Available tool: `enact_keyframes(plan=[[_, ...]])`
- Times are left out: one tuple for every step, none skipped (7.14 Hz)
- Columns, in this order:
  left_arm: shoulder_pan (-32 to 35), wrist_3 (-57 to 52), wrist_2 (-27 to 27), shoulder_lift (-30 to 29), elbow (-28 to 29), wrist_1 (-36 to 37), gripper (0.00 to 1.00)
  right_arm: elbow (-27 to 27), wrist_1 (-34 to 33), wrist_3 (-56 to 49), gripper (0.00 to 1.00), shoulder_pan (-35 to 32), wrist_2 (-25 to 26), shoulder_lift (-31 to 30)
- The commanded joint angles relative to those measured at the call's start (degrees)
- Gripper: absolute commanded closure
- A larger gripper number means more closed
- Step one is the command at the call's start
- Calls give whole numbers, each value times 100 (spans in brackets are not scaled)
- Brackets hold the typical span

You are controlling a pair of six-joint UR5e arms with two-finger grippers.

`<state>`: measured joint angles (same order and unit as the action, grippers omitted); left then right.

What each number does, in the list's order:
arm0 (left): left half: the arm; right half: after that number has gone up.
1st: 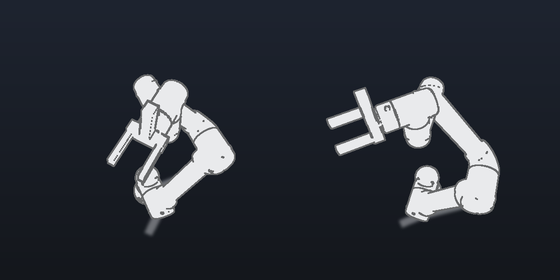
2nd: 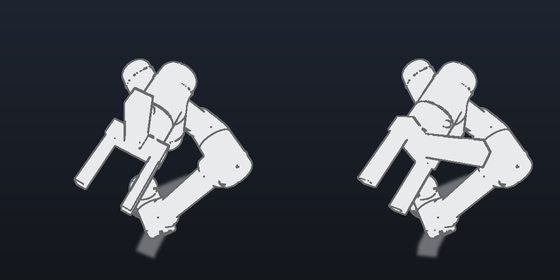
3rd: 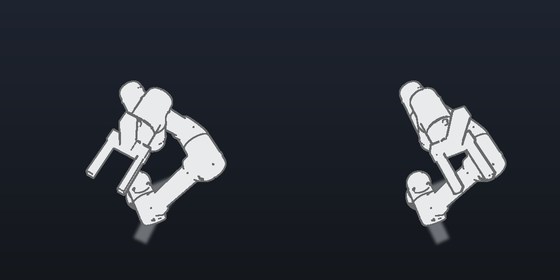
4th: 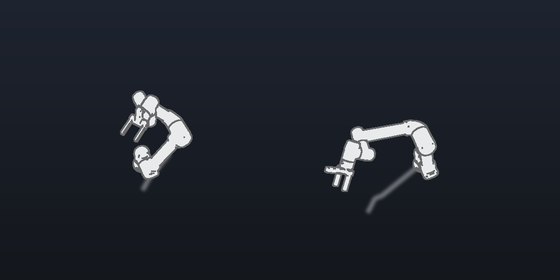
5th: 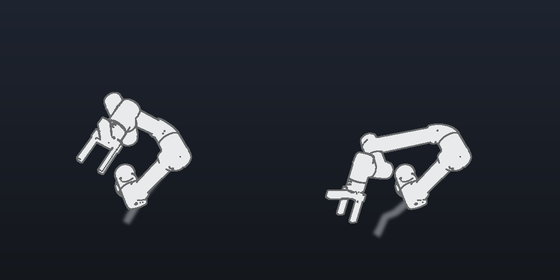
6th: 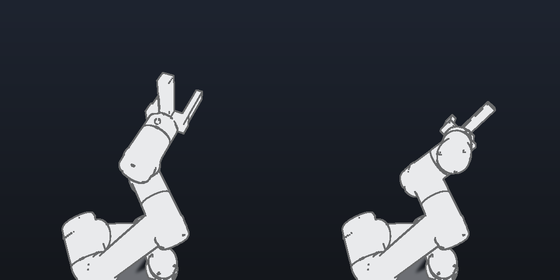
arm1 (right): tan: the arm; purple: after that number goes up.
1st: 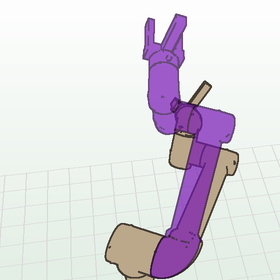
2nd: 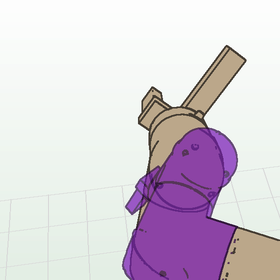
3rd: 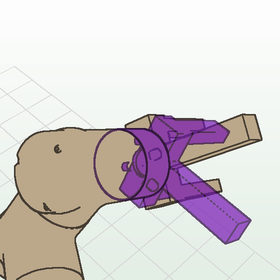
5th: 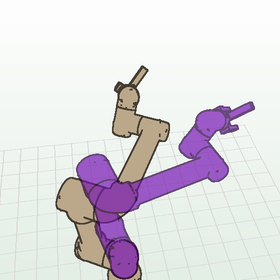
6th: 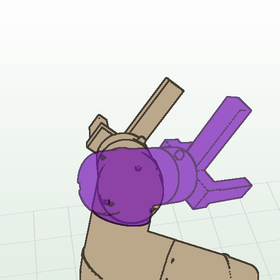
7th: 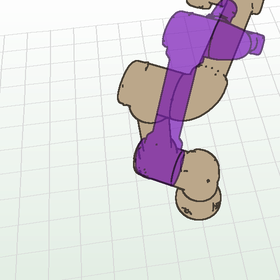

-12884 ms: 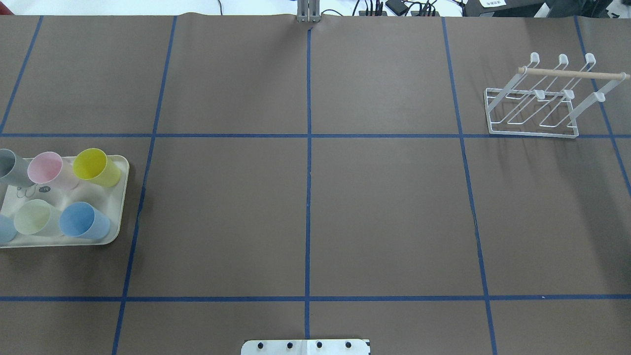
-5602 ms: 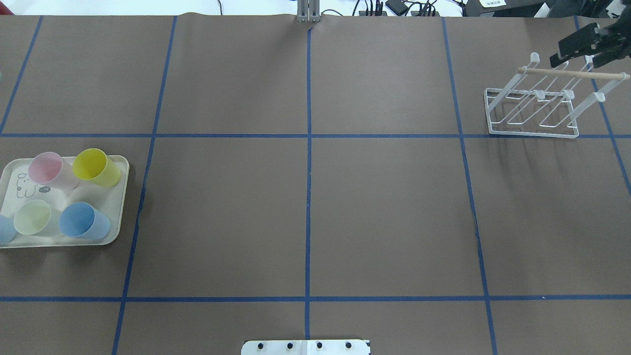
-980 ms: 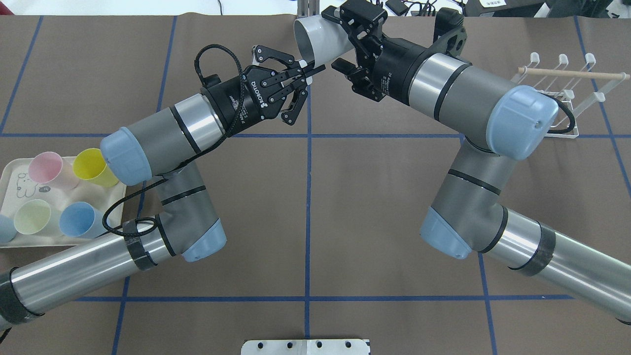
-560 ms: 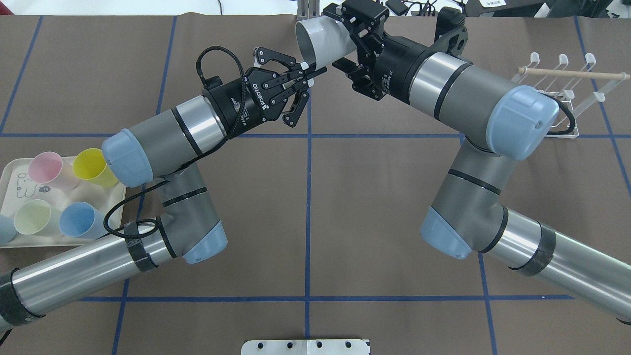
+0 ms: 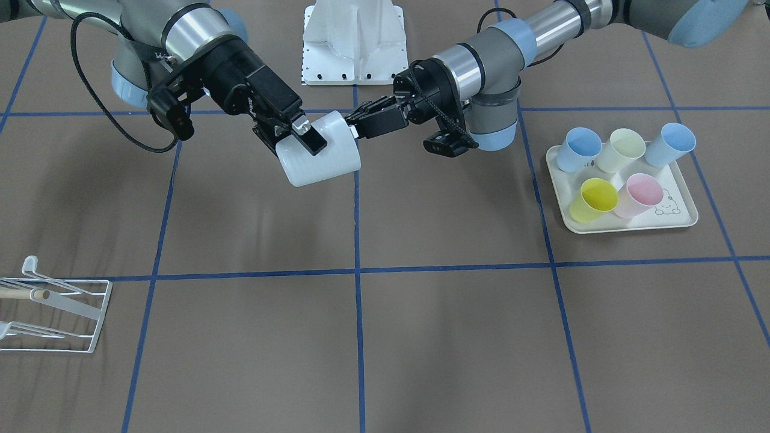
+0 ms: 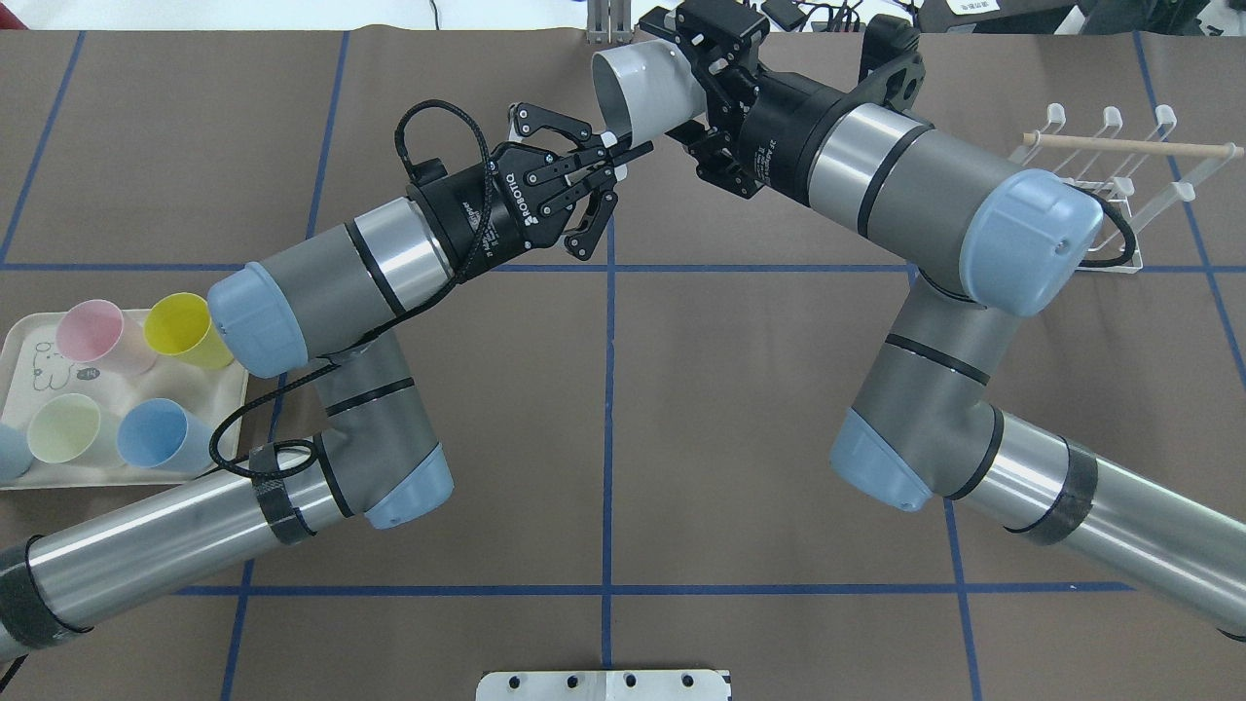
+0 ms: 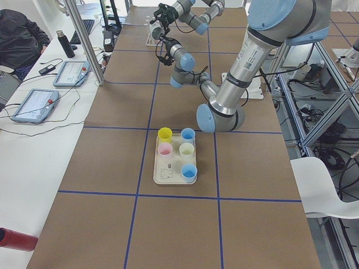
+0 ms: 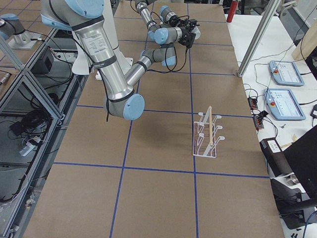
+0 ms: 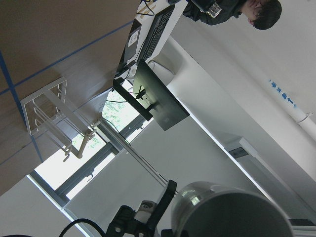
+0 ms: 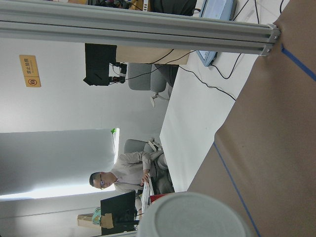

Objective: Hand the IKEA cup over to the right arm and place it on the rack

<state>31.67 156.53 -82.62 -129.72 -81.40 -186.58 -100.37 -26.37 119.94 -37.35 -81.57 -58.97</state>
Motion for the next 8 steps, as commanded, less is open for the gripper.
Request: enact_keyframes(plan=[[-12,0,0,-1,2,-1,100,0,0,3,1,0,0,0],[-21,0,0,8,10,8,100,0,0,72,21,0,0,0],[-21,-9,-9,43,37,8,79,-9,0,552,99,0,61,-18],[-21,-78,0,43,106,8,1,0,0,565,100,-61,123,0],[-21,-88,0,43,107,-1,0,0,-9,557,100,-105,123,-9],[-12,-88,0,43,98,-1,0,-9,0,548,100,-149,115,-35],[-12,-79,-9,43,98,-10,0,-9,0,548,100,-245,123,-35],[5,-79,-9,43,98,-10,0,-9,-9,522,100,-385,123,-79]])
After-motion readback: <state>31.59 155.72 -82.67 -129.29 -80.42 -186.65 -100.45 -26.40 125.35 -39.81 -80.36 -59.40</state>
